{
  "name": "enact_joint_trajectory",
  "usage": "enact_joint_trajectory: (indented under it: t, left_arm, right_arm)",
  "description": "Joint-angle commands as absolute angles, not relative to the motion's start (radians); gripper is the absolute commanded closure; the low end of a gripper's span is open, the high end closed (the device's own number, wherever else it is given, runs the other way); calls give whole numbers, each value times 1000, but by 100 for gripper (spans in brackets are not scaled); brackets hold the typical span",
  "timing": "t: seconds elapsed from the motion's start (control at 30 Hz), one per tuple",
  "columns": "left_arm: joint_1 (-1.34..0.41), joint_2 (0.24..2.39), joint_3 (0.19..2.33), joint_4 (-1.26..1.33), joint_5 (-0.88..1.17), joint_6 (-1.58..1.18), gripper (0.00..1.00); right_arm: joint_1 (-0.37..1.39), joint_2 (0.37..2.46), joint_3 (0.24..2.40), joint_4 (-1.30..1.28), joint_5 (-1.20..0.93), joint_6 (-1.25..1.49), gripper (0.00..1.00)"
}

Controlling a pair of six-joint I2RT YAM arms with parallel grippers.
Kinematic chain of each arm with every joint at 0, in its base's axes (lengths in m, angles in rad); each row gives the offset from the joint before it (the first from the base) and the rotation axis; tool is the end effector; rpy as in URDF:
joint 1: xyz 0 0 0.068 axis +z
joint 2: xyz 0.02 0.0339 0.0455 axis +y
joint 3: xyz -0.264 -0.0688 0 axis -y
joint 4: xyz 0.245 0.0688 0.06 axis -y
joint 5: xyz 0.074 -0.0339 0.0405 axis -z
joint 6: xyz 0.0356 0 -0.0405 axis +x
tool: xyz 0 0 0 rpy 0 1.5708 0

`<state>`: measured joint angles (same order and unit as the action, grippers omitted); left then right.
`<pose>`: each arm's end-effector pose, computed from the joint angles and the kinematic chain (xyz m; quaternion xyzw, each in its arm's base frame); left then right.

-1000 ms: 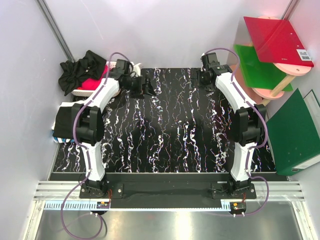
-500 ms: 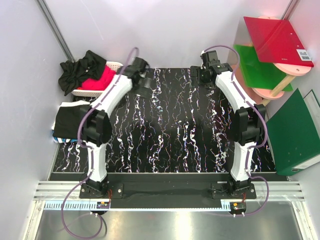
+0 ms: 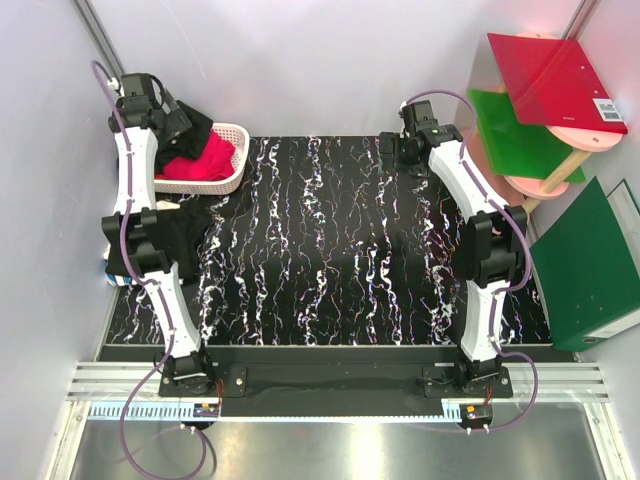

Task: Fold and stack the t-shirts
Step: Grab crumpled tshirt from bin with the left arm

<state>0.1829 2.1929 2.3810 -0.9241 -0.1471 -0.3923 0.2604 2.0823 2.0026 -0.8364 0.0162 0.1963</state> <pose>0.4752 0.0932 0.3595 -0.2872 0.8658 0.0246 0.4091 0.4494 0.1192 0.2971 -0.0277 0.9465 0.0653 0.3149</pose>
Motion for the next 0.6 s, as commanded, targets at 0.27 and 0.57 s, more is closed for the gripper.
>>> enact_joint_trajectory:
  t: [0.27,0.57]
  left_arm:
    - [270,2402,2457,-612,31,-686,1]
    - [293,2428,2473,-468,-89,-658,64]
  right_arm:
    - [268,2098,2057,-838,54,166,0]
    - [262,2146,2115,-871,45,150,0]
